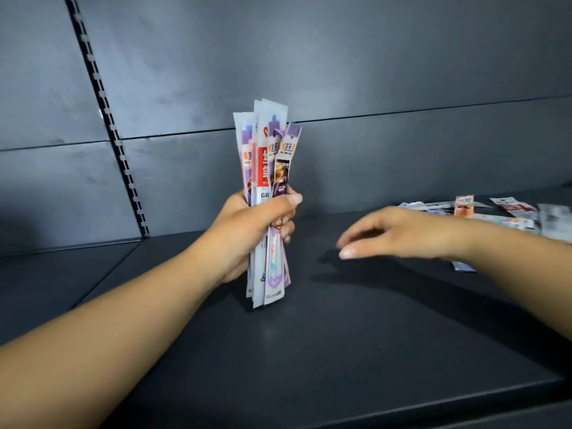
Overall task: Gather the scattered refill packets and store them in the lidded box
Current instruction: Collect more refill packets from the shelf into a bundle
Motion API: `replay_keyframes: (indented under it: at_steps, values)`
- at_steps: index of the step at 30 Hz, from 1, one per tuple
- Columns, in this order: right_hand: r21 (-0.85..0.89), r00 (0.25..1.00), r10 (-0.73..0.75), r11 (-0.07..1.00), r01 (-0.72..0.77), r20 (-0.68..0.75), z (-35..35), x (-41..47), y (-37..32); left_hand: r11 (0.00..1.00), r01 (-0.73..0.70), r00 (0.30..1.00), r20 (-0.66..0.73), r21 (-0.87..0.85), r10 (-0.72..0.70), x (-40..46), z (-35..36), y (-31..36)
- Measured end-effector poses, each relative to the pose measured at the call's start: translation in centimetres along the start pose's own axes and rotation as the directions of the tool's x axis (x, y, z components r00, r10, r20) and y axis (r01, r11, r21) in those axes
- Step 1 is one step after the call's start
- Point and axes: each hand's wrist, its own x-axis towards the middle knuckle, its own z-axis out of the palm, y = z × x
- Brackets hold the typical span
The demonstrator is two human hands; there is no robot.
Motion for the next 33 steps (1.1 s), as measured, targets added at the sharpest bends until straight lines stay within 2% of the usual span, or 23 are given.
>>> replay_keyframes:
  at_steps: [2, 4, 6, 9, 12, 14, 16, 19, 21, 26, 30, 33]
  values:
    - [-0.055, 0.991, 0.082, 0.995, -0.088, -0.11, -2.8, -1.1, 3.1, 0.999, 0.028, 1.0, 0.012, -0.034, -0.028, 1.0, 2.3, 0.0]
    - [-0.11, 0.975, 0.155, 0.979, -0.174, -0.161, -5.5, -1.8, 6.5, 0.995, 0.053, 0.998, 0.034, -0.085, -0.051, 2.2, 5.4, 0.0]
    - [-0.164, 0.963, 0.213, 0.957, -0.24, -0.167, -7.4, -1.8, 9.5, 0.988, 0.09, 0.995, 0.051, -0.124, -0.084, 3.4, 8.2, -0.2]
    - [-0.21, 0.94, 0.295, 0.921, -0.327, -0.172, -9.7, -2.1, 13.0, 0.979, 0.186, 0.983, 0.029, -0.088, -0.184, 5.2, 12.2, -1.2]
    - [-0.117, 0.913, 0.403, 0.906, -0.407, -0.056, -10.4, -1.8, 15.0, 0.958, 0.282, 0.959, -0.014, -0.048, -0.283, 6.3, 14.8, -2.3]
    - [-0.05, 0.925, 0.374, 0.927, -0.371, 0.066, -9.6, -1.6, 15.0, 0.94, 0.328, 0.942, -0.036, -0.097, -0.333, 6.6, 15.6, -2.7]
    - [-0.065, 0.948, 0.3, 0.954, -0.294, 0.111, -8.3, -0.7, 15.1, 0.923, 0.35, 0.932, -0.039, -0.157, -0.36, 6.5, 15.5, -2.9]
    - [-0.137, 0.966, 0.254, 0.96, -0.245, 0.053, -6.9, 0.6, 15.4, 0.906, 0.368, 0.924, -0.03, -0.211, -0.382, 6.1, 14.7, -3.1]
    - [-0.112, 0.973, 0.23, 0.967, -0.228, 0.003, -6.9, 0.6, 15.4, 0.896, 0.377, 0.92, -0.017, -0.236, -0.391, 5.9, 14.4, -3.3]
    - [0.114, 0.974, 0.223, 0.969, -0.218, -0.034, -7.0, 0.3, 15.6, 0.878, 0.404, 0.912, 0.036, -0.256, -0.409, 6.0, 15.0, -3.4]
    - [-0.079, 0.923, 0.283, 0.947, -0.313, -0.26, -7.7, 0.5, 15.2, 0.888, 0.37, 0.925, 0.015, -0.274, -0.38, 5.7, 15.0, -3.4]
    - [-0.178, 0.906, 0.313, 0.911, -0.372, -0.286, -7.7, 0.4, 14.9, 0.895, 0.332, 0.935, -0.026, -0.298, -0.355, 5.5, 14.9, -3.3]
